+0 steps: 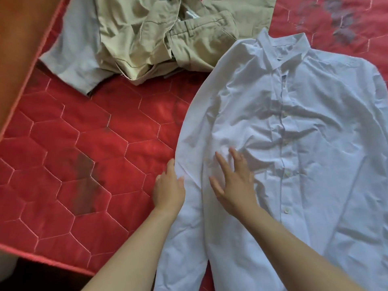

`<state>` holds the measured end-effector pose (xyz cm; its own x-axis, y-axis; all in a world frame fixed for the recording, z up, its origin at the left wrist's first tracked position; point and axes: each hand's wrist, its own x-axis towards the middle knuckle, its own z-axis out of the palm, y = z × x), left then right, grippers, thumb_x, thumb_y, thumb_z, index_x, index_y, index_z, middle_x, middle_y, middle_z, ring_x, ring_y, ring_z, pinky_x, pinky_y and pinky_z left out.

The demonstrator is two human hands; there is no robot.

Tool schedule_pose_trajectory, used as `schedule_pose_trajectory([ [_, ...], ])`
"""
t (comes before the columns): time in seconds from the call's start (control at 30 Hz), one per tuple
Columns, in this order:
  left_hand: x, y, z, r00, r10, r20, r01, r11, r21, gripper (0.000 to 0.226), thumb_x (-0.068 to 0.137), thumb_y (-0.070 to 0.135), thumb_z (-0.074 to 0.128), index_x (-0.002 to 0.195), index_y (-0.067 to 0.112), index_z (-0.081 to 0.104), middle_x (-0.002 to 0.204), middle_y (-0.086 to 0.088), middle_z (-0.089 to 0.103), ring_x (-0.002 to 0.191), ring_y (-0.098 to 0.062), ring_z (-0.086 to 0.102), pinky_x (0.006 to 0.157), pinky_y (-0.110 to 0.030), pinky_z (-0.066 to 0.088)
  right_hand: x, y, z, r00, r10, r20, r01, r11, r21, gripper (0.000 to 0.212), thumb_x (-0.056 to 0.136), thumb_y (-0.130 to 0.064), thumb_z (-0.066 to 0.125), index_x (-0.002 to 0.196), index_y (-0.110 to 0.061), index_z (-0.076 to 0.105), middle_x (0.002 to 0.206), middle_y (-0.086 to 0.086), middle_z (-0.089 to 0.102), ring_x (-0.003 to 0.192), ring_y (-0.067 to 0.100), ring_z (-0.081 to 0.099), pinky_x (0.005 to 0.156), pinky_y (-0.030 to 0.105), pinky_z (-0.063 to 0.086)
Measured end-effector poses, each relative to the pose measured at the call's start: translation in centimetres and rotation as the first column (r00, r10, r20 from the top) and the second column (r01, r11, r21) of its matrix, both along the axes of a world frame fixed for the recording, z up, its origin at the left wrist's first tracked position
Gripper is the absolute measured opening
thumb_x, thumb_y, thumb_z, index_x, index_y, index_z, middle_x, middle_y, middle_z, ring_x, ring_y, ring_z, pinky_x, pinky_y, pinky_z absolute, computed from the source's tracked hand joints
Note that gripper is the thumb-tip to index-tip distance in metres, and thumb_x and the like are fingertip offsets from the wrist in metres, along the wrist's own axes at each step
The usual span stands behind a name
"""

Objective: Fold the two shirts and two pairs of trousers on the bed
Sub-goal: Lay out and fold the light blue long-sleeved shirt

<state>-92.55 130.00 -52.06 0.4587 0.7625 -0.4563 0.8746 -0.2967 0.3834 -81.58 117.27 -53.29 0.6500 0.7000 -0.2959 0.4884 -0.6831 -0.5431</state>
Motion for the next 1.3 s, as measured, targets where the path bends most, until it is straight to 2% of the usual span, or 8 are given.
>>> schedule_pose_trajectory([
  [0.13,-1.0,2.1,1.4,0.975,-0.046,0.217,0.038,0.998,0.041,0.038,0.095,0.012,0.043,0.133,0.018,0.04,0.126,-0.005,0.048,0.102,-0.031,0.054,0.075,-0.034,0.039,-0.1,-2.1,-1.1,0.997,0.032,0.071,-0.013,0.968,-0.251,0.069,0.088,-0.044,0.052,0.147,-0.035,0.018,0.158,0.002,-0.001,0.144,0.025,0.001,0.112,0.05,0.011],
  [0.23,-2.0,6.5,3.5,0.962,-0.048,0.269,0.022,0.995,0.098,0.038,0.095,0.011,0.042,0.132,0.02,0.042,0.125,-0.003,0.048,0.1,-0.029,0.053,0.072,-0.029,0.033,-0.7,-2.5,0.3,0.994,-0.038,0.1,0.063,0.965,-0.253,0.068,0.086,-0.036,0.059,0.146,-0.03,0.026,0.157,0.003,0.005,0.143,0.032,0.009,0.11,0.055,0.02],
  [0.53,-5.8,12.2,3.5,0.957,-0.27,0.109,0.253,0.956,0.151,0.06,0.091,0.024,0.055,0.144,0.016,0.029,0.145,-0.006,0.033,0.128,-0.029,0.037,0.102,-0.045,0.035,-6.8,7.8,2.9,0.998,-0.049,-0.046,0.056,0.984,0.171,0.045,0.091,-0.025,0.054,0.135,-0.021,0.047,0.147,0.002,0.036,0.138,0.022,0.029,0.111,0.044,0.029],
  [0.7,-10.9,7.6,0.3,0.976,-0.216,-0.005,0.215,0.967,0.135,0.074,0.087,0.031,0.059,0.147,0.031,0.015,0.152,-0.001,0.014,0.136,-0.025,0.025,0.105,-0.039,0.032,-7.5,10.4,0.9,0.995,-0.02,-0.093,0.031,0.993,0.118,0.04,0.095,-0.034,0.045,0.134,-0.025,0.049,0.146,0.0,0.037,0.135,0.018,0.031,0.109,0.033,0.025],
  [0.83,-12.3,6.0,-1.9,0.958,-0.277,-0.071,0.283,0.954,0.098,0.083,0.09,0.044,0.051,0.147,0.033,-0.008,0.157,0.005,-0.001,0.144,-0.018,0.002,0.114,-0.04,0.015,-6.6,10.4,-0.3,1.0,-0.012,0.021,0.011,1.0,0.017,0.038,0.097,-0.035,0.039,0.128,-0.02,0.053,0.141,0.001,0.041,0.128,0.021,0.039,0.102,0.041,0.036],
  [1.0,-14.5,9.4,-3.4,0.848,-0.48,-0.223,0.515,0.846,0.14,0.072,0.094,0.052,0.033,0.147,0.034,-0.011,0.156,0.01,-0.017,0.143,-0.013,-0.016,0.114,-0.049,-0.002,-6.1,10.5,-0.6,0.996,-0.016,0.086,0.019,0.999,-0.041,0.043,0.097,-0.036,0.038,0.135,-0.018,0.045,0.15,0.005,0.031,0.137,0.023,0.027,0.107,0.038,0.028],
  [1.13,-16.4,13.4,-2.2,0.865,-0.402,-0.299,0.469,0.861,0.199,0.074,0.093,0.023,0.044,0.149,0.03,-0.004,0.157,0.009,-0.009,0.144,-0.015,-0.011,0.113,-0.054,0.004,-7.9,11.8,-0.6,0.994,0.095,0.061,-0.078,0.967,-0.241,0.055,0.095,-0.043,0.036,0.146,-0.025,0.024,0.158,0.002,0.005,0.144,0.026,0.004,0.112,0.048,0.016],
  [1.3,-13.5,12.2,-0.1,0.898,-0.431,-0.092,0.441,0.876,0.198,0.07,0.09,0.018,0.043,0.149,0.028,0.007,0.157,0.006,0.005,0.144,-0.017,0.006,0.114,-0.044,0.016,-9.7,12.4,0.2,0.997,0.058,0.043,-0.049,0.981,-0.188,0.056,0.094,-0.039,0.039,0.146,-0.023,0.024,0.158,0.001,0.002,0.145,0.026,0.001,0.114,0.048,0.016],
])
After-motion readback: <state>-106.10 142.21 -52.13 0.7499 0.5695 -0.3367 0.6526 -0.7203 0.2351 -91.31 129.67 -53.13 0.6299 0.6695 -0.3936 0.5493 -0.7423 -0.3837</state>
